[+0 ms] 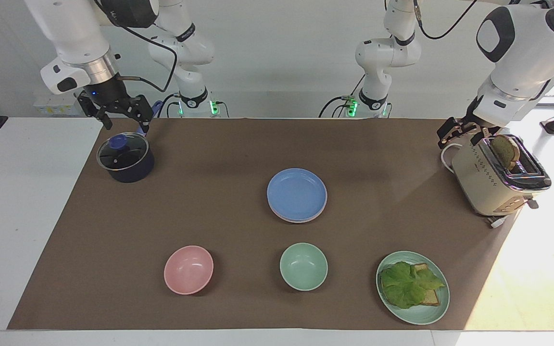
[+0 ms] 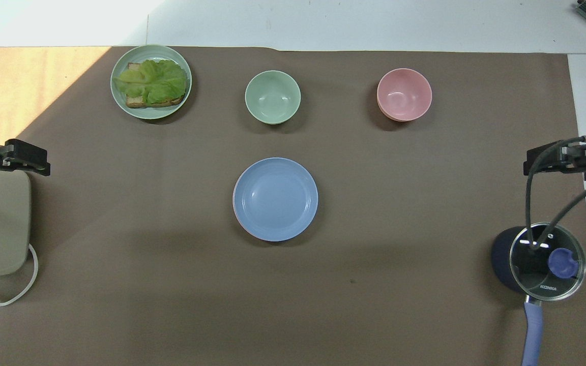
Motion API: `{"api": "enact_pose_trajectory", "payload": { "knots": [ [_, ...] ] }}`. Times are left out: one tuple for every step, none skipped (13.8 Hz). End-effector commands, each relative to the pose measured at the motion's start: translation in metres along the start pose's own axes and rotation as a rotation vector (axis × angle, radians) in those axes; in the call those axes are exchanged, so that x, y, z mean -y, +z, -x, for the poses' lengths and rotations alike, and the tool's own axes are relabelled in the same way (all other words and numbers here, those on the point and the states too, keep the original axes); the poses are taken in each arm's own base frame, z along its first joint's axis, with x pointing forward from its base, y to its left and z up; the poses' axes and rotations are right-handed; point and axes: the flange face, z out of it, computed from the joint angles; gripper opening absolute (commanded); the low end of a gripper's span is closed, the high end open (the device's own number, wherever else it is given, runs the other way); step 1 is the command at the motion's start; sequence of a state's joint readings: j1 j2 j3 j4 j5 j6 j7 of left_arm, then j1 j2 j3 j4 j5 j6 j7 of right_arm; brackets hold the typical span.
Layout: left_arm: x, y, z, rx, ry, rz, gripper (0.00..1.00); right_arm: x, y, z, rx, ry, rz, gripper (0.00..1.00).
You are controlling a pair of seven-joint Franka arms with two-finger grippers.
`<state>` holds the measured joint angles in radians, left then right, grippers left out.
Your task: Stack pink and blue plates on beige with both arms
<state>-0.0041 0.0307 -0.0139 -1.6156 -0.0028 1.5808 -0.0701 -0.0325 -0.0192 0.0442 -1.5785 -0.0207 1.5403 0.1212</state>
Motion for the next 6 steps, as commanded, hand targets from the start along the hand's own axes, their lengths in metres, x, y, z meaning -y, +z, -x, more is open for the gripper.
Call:
{"api": "enact_pose_trajectory", "payload": {
  "knots": [
    [-0.0002, -0.0005, 0.0077, -0.001, -0.008, -0.02, 1.0, -0.0032, 0.0018, 0.0109, -0.016, 0.011, -0.011, 1.0],
    [-0.0002, -0.0005, 0.0077, -0.001, -0.008, -0.02, 1.0, -0.0039, 0.0011, 0.0096, -0.019, 0.013, -0.012, 1.0],
    [-0.0002, -0.0007, 0.0076, -0.003, -0.008, -0.02, 1.0, -0.0039, 0.0011, 0.0096, -0.019, 0.013, -0.012, 1.0],
    [-0.0002, -0.0007, 0.0076, -0.003, -0.008, -0.02, 1.0, -0.0039, 0.0011, 0.0096, -0.019, 0.013, -0.012, 1.0],
    [-0.0002, -0.0007, 0.0076, -0.003, -0.008, -0.02, 1.0, -0.0039, 0.0019, 0.0091, -0.018, 0.013, -0.012, 1.0],
    [-0.0002, -0.0007, 0.0076, -0.003, -0.008, -0.02, 1.0, -0.0039, 0.0019, 0.0091, -0.018, 0.011, -0.012, 1.0]
  ]
}}
